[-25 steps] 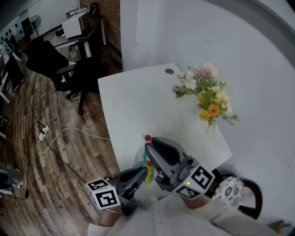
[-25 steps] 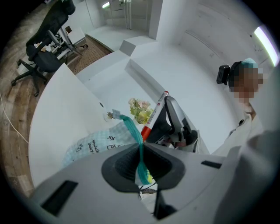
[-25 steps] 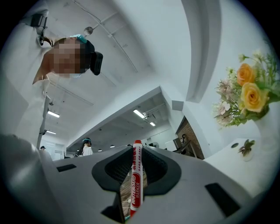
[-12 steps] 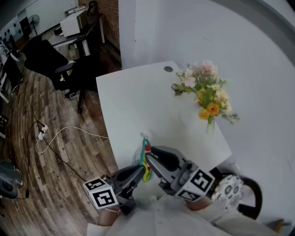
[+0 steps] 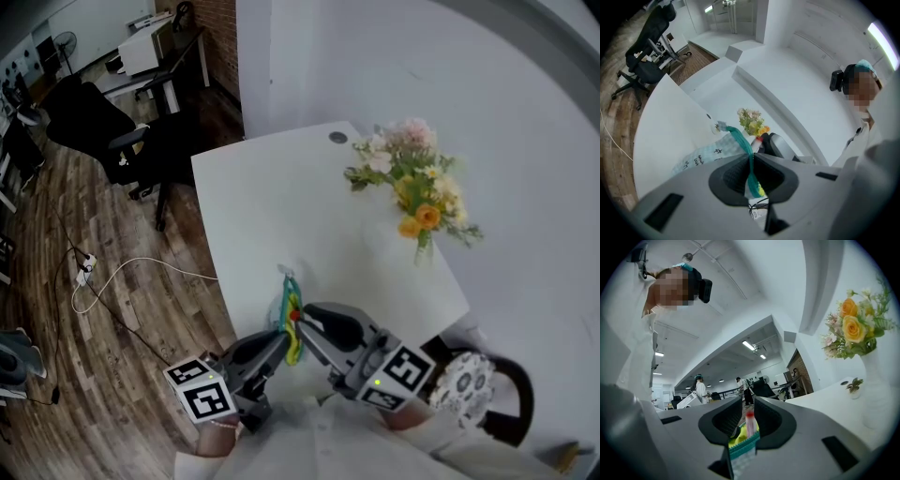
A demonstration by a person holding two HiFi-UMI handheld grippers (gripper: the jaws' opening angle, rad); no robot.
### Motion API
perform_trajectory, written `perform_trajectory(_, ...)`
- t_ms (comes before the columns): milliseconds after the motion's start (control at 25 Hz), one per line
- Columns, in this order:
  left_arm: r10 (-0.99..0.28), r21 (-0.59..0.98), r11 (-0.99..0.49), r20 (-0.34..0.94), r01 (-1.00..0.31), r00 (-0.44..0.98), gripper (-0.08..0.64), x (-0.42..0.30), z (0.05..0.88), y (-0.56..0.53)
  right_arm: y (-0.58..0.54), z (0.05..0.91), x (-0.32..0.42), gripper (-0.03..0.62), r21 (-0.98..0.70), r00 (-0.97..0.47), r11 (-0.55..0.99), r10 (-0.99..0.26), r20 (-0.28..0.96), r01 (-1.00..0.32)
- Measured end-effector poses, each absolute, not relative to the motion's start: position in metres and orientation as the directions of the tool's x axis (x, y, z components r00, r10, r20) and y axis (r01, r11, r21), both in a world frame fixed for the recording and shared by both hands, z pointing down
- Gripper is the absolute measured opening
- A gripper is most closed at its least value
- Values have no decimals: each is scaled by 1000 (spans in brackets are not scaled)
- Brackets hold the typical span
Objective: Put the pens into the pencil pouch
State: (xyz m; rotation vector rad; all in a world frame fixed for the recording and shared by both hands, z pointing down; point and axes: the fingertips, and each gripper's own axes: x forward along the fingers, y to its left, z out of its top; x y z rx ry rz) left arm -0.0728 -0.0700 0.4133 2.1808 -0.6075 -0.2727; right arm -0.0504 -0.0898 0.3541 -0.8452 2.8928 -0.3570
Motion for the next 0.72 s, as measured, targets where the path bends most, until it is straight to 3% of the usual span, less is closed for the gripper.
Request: perform_trajectory(720, -492, 738, -573, 37, -356, 870, 31, -75, 407, -72, -88, 354, -40, 66, -262, -821, 799, -570, -43, -541)
